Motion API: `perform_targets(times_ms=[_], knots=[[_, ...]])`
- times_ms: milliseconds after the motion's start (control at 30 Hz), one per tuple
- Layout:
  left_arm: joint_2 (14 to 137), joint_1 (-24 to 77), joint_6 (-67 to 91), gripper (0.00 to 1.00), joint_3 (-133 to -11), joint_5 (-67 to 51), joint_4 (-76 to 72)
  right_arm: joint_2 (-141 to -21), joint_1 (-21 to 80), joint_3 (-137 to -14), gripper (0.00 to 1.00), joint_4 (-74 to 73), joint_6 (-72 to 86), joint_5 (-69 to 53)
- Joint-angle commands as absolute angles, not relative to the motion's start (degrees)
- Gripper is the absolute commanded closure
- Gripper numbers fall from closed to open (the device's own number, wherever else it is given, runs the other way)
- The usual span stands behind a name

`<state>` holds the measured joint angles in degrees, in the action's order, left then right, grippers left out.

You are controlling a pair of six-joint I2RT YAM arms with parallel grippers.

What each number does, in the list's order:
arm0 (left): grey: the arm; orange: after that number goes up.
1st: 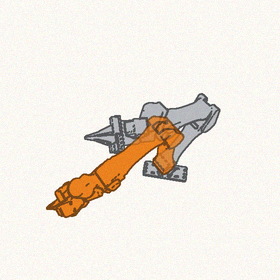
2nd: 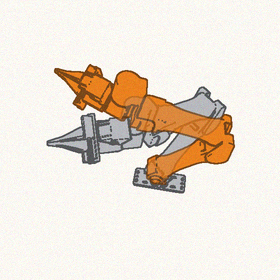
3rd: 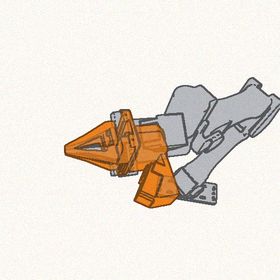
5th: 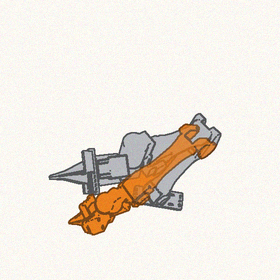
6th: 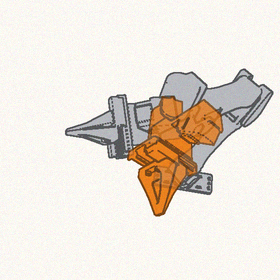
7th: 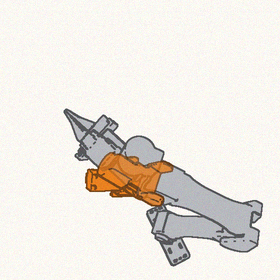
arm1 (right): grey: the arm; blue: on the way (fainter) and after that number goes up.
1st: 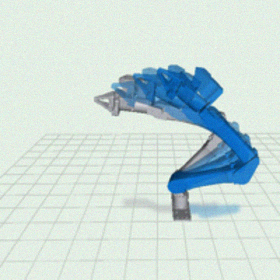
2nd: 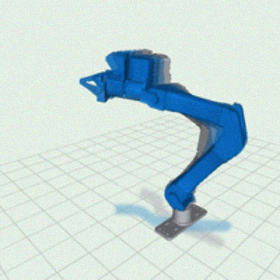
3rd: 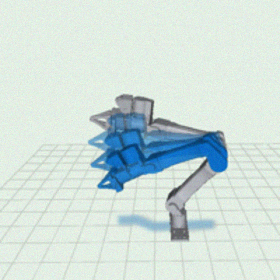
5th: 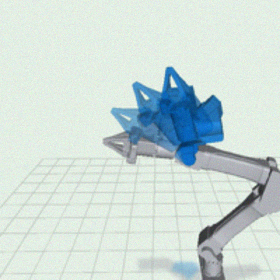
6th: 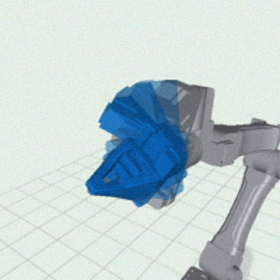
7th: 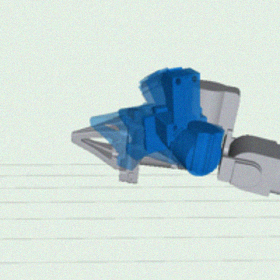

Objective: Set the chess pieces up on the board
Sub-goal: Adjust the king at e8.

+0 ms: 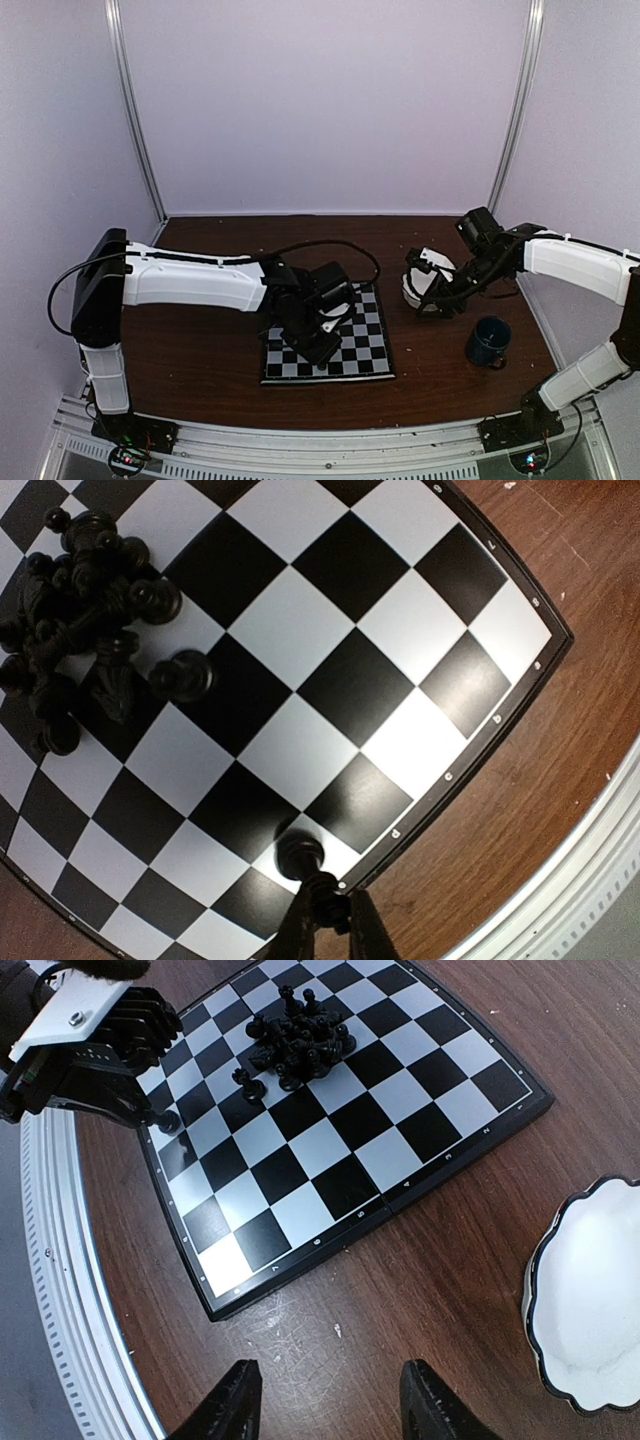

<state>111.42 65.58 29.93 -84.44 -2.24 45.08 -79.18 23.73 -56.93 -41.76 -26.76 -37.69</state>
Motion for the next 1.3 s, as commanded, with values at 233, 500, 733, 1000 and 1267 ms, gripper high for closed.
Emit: perform_targets(times_ms=[233, 500, 733, 1000, 1267], knots=[[108.28, 65.64, 29.44, 0.93, -84.39, -2.11, 45.61, -79.51, 23.47, -57.04, 0.50, -41.28, -26.85, -38.24], [107.58, 65.65, 29.97, 0.94, -82.85, -3.04, 44.86, -79.86, 23.47, -57.12, 0.50, -41.27, -26.83, -38.28], [107.23, 65.59, 30.66, 0.94, -81.05, -5.06, 42.43, -79.89, 23.46, -57.13, 0.50, -41.27, -26.72, -38.27], [107.31, 65.65, 30.67, 0.94, -80.35, -5.11, 41.28, -79.89, 23.47, -57.08, 0.50, -41.31, -26.63, -38.23], [107.49, 65.61, 30.76, 0.94, -79.68, -5.21, 40.78, -79.98, 23.47, -57.13, 0.50, -41.38, -26.64, -38.19]])
